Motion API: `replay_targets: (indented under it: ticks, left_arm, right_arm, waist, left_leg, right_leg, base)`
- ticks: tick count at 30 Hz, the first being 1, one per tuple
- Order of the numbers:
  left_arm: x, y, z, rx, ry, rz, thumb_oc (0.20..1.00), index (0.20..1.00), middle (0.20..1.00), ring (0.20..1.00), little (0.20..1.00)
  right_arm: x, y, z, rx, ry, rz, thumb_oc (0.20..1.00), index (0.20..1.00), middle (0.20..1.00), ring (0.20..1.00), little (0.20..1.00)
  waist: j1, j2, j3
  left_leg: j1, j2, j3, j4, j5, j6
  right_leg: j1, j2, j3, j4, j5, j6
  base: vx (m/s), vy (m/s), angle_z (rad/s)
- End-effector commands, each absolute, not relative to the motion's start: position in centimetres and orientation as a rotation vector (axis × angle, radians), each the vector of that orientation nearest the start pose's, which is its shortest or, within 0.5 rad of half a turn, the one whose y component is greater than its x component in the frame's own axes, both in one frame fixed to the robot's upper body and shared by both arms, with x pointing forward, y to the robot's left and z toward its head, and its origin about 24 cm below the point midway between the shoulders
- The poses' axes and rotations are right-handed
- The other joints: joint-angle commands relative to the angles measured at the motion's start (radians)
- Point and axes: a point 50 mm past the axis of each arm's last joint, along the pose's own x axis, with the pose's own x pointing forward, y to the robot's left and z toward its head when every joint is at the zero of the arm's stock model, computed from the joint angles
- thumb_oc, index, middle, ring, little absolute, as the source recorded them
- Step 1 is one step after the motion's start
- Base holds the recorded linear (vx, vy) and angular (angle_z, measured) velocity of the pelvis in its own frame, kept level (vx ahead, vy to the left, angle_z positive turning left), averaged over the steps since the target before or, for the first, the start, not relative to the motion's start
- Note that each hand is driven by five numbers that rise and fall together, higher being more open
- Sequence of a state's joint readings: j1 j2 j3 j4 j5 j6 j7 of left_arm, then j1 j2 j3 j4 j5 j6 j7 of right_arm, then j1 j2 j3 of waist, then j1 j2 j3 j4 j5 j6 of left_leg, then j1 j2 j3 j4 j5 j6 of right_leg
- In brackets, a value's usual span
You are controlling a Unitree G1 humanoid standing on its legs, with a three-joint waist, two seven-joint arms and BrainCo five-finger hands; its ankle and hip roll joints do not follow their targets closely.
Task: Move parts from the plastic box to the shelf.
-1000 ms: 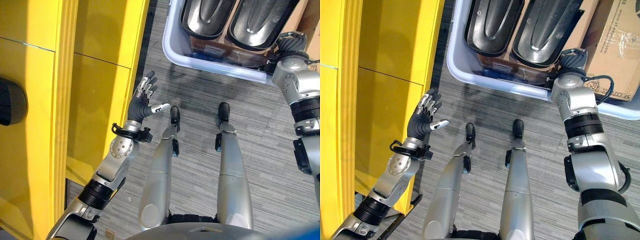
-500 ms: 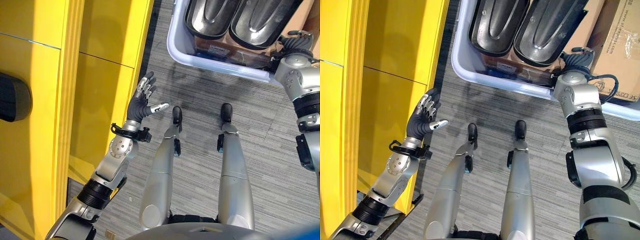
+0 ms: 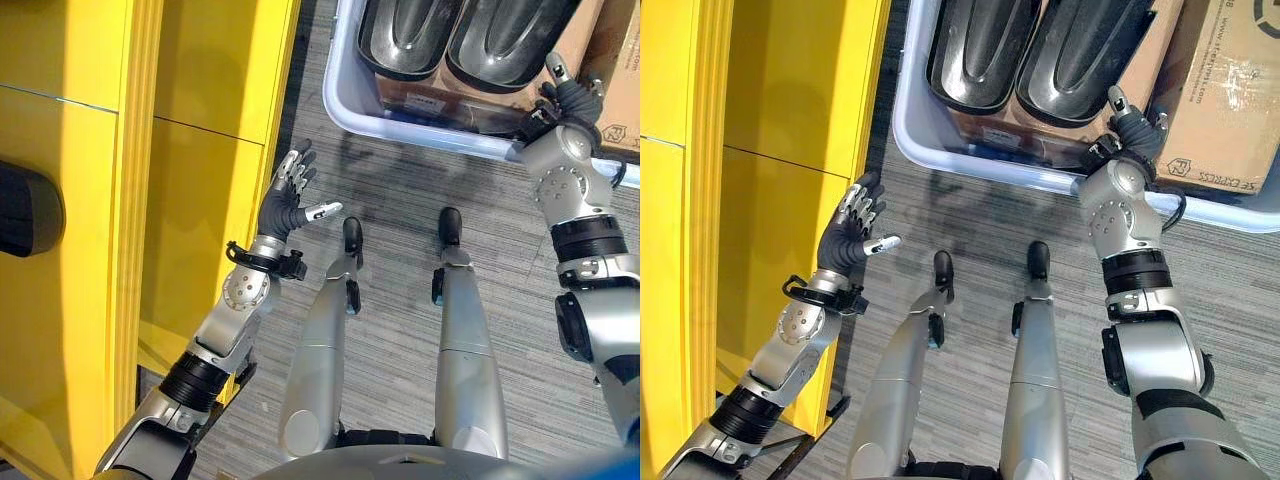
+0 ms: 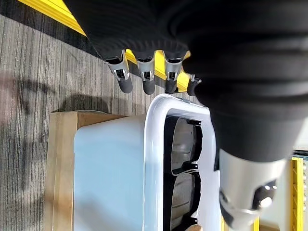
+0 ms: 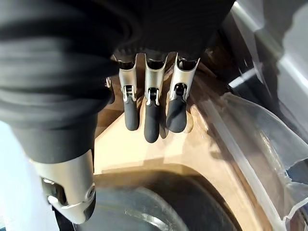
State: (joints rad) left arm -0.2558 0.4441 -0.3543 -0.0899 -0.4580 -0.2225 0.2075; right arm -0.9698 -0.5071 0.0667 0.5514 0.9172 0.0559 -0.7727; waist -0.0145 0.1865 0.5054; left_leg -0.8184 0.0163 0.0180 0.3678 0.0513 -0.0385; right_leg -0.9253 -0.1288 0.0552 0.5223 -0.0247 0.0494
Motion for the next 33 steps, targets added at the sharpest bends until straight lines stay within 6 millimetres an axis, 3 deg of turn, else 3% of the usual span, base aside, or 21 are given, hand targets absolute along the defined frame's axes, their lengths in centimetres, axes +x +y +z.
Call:
replay_targets:
  ticks: [1, 4, 7, 11, 13, 20, 33]
  left_arm:
    - [27.6, 14.0, 14.0, -0.071, -0.457, -0.208, 1.000, 1.000, 1.000, 1.000, 1.000]
    - [27.7, 13.9, 14.0, -0.067, -0.457, -0.210, 1.000, 1.000, 1.000, 1.000, 1.000]
    - [27.7, 13.8, 14.1, -0.065, -0.456, -0.212, 1.000, 1.000, 1.000, 1.000, 1.000]
    - [28.0, 13.7, 14.2, -0.060, -0.455, -0.207, 1.000, 1.000, 1.000, 1.000, 1.000]
    - [28.2, 14.1, 14.6, -0.053, -0.456, -0.208, 1.000, 1.000, 1.000, 1.000, 1.000]
    - [27.9, 14.1, 14.6, -0.066, -0.456, -0.185, 1.000, 1.000, 1.000, 1.000, 1.000]
    - [28.0, 14.2, 14.5, -0.064, -0.448, -0.183, 1.000, 1.000, 1.000, 1.000, 1.000]
  right_arm:
    - [38.3, -22.5, 21.4, 0.507, -0.126, -0.623, 1.000, 1.000, 1.000, 1.000, 1.000]
    - [38.0, -22.6, 21.6, 0.540, -0.161, -0.649, 1.000, 1.000, 1.000, 1.000, 1.000]
    - [38.1, -22.1, 20.5, 0.490, -0.100, -0.584, 1.000, 1.000, 1.000, 1.000, 1.000]
    - [38.6, -21.7, 19.7, 0.272, -0.032, -0.574, 1.000, 1.000, 1.000, 1.000, 1.000]
    - [38.7, -23.1, 21.0, -0.076, -0.053, -0.659, 1.000, 1.000, 1.000, 1.000, 1.000]
    - [38.6, -24.2, 22.6, -0.388, -0.005, -0.745, 1.000, 1.000, 1.000, 1.000, 1.000]
    - [39.0, -24.7, 21.1, -0.229, 0.112, -0.766, 1.000, 1.000, 1.000, 1.000, 1.000]
  waist:
    - [0.000, 0.033, 0.015]
    - [-0.002, 0.030, 0.015]
    - [-0.007, 0.027, 0.015]
    - [-0.004, 0.026, 0.015]
    - [0.003, 0.019, 0.015]
    - [0.020, -0.004, 0.015]
    - [0.049, -0.013, 0.015]
  left_leg:
    - [0.013, -0.013, 0.004, -0.022, -0.091, 0.038]
    - [0.011, -0.013, 0.001, -0.019, -0.092, 0.040]
    - [0.012, -0.014, -0.001, -0.019, -0.092, 0.038]
    - [0.008, -0.013, 0.000, -0.017, -0.090, 0.039]
    - [-0.006, -0.017, -0.009, -0.008, -0.090, 0.037]
    - [-0.057, -0.017, -0.018, 0.012, -0.092, 0.035]
    - [-0.115, -0.030, -0.037, 0.043, -0.102, 0.043]
  right_leg:
    - [0.082, 0.020, 0.043, -0.005, -0.121, -0.019]
    - [0.083, 0.021, 0.043, -0.005, -0.120, -0.019]
    - [0.082, 0.023, 0.044, -0.004, -0.119, -0.018]
    - [0.076, 0.022, 0.041, -0.003, -0.116, -0.019]
    - [0.070, 0.022, 0.034, 0.001, -0.116, -0.018]
    - [0.044, 0.020, 0.021, -0.004, -0.108, -0.013]
    - [0.013, 0.011, 0.006, -0.013, -0.093, -0.006]
  base:
    - [0.00, 0.000, 0.00]
    - [0.00, 0.000, 0.00]
    - [0.00, 0.000, 0.00]
    - [0.00, 0.000, 0.00]
    - [0.01, -0.007, 0.02]
    - [0.04, 0.037, 0.05]
    - [0.03, 0.019, 0.05]
